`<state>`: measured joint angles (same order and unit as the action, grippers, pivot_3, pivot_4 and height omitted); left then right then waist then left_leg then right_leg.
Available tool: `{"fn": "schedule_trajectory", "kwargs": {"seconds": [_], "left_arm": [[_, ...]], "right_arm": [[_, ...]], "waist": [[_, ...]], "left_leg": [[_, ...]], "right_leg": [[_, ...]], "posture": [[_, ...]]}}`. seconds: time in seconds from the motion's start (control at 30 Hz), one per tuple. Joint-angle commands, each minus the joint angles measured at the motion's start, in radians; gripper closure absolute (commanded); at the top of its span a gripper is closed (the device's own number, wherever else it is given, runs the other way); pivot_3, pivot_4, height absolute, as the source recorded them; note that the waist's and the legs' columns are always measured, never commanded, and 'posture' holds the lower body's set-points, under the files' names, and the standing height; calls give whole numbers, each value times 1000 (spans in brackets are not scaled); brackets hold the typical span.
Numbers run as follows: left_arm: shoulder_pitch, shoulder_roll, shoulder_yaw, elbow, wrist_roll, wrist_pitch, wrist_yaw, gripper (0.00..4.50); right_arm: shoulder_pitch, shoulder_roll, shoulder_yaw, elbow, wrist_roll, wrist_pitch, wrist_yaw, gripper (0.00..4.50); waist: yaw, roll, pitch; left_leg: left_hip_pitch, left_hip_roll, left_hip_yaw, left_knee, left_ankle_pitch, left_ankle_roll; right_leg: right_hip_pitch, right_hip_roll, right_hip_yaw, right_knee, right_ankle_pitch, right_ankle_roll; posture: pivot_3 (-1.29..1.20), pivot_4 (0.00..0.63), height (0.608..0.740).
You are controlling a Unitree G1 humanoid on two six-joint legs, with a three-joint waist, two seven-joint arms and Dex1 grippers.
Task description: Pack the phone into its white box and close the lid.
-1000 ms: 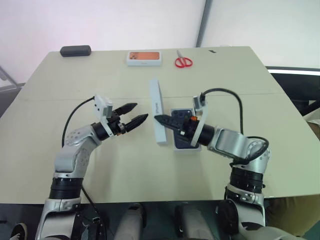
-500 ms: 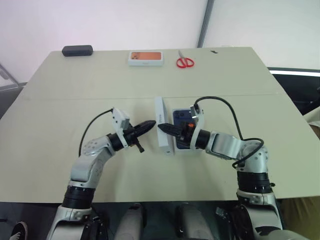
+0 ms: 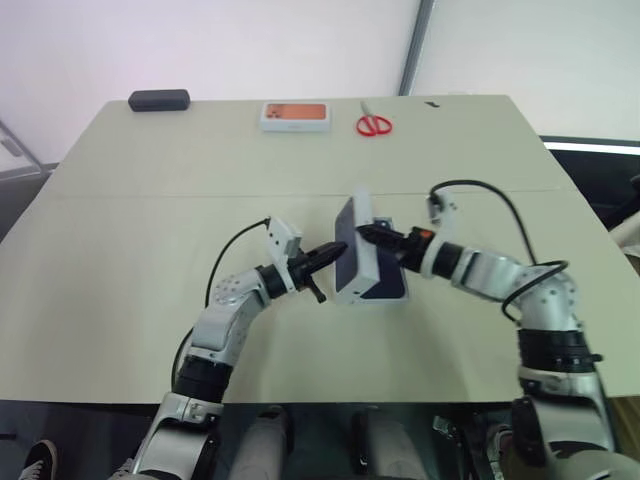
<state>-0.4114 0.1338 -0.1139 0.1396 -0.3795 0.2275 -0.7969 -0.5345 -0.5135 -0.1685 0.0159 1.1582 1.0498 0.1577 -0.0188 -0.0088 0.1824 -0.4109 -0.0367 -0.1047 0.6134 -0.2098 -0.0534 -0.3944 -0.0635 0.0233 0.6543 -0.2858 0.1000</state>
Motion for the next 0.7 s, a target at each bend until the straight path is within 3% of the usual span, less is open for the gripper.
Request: {"fn": "schedule_trajectory", "kwargs": {"seconds": [0.03,0.1,0.17,0.27,0.33,0.5,0.63,0.7], "left_arm": [[-39,-17,-12,10,16,-34,-4,4500],[-44,-22,-13,16,18,-36,-6,4500],[-44,-20,-10,18,18,-37,-8,4500],[-37,2,6,10,19,-33,-11,4500],[-36,17,15,4,14,-26,-10,4500],[-58,64,64,21,18,-20,30,4500],[-135,63,110,158,113,-95,200,4500],[-156,61,97,220,140,-102,210,4500]], "right_arm": [[-39,-84,-1,-22,-142,-104,131,689],[-44,-107,-13,-5,-181,-122,158,1222],[-17,-170,70,-48,-325,-201,224,1879],[39,-253,245,-98,-626,-407,265,3360],[60,-260,285,-101,-721,-483,279,4463],[94,-254,361,-117,-921,-614,293,4463],[71,-185,341,-100,-938,-598,295,4463],[60,-160,341,-84,-958,-596,299,4463]], "waist": [[1,0,0],[1,0,0],[2,0,0],[2,0,0],[0,0,0],[2,-1,0],[7,-2,1],[7,-2,1]], "left_leg": [[0,0,0,0,0,0],[0,0,0,-1,0,0],[0,1,0,-1,0,0],[0,0,0,-1,0,0],[0,0,0,-1,0,0],[0,0,0,0,0,0],[0,0,-2,0,0,0],[0,0,-2,0,0,0]], "right_leg": [[0,0,0,-1,0,0],[0,1,0,-1,0,0],[0,1,0,-1,0,0],[0,1,0,-1,0,0],[0,1,0,-2,0,0],[0,1,0,-2,0,0],[0,0,-1,-2,0,0],[1,0,-1,-2,0,0]], "posture": [[0,150,740],[0,150,740],[0,150,740],[0,150,740],[0,150,740],[0,150,740],[0,150,740],[0,150,740]]}}
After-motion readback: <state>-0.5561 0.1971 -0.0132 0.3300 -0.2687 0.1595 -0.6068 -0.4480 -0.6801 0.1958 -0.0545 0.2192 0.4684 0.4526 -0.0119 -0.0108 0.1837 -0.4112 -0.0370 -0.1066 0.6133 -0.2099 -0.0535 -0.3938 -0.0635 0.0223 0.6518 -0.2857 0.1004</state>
